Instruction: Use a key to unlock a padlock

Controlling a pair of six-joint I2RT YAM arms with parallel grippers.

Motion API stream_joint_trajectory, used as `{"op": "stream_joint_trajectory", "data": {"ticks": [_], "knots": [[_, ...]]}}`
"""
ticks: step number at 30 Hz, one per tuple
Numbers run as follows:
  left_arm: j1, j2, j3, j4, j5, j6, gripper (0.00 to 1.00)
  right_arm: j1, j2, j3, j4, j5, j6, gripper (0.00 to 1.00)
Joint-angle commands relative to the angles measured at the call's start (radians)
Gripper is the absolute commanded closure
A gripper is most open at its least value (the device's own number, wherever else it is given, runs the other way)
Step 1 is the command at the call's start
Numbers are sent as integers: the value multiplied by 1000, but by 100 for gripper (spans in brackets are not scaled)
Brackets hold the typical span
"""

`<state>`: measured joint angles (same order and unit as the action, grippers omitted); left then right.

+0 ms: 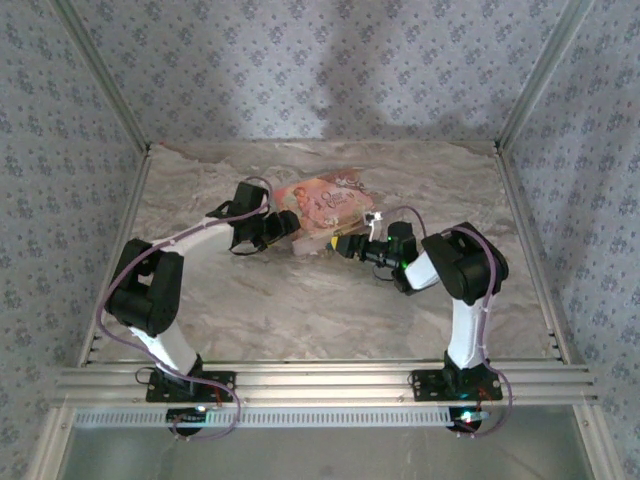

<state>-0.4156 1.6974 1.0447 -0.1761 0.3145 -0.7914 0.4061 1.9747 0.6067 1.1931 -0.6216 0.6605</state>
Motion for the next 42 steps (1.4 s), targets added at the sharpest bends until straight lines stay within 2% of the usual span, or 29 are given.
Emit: {"op": "stream_joint_trajectory", "data": {"ticks": [1,11,17,29,42], "knots": [[-9,-7,-24,-54,-18,-3,26,9,31,26,49,-14,-18,40],[-9,-7,-35,-42,-14,-12,26,13,71,34,119,-39,-3,41],[-9,-7,-38,-40,-13,-14,26,13,82,31,184,-61,13,46],[-6,-13,-46,-39,-17,-14,26,17,78,11,206,-108,-22,56],[-5,-13,-54,-34,-17,-17,26,25,52,-2,206,-120,-59,58]]}}
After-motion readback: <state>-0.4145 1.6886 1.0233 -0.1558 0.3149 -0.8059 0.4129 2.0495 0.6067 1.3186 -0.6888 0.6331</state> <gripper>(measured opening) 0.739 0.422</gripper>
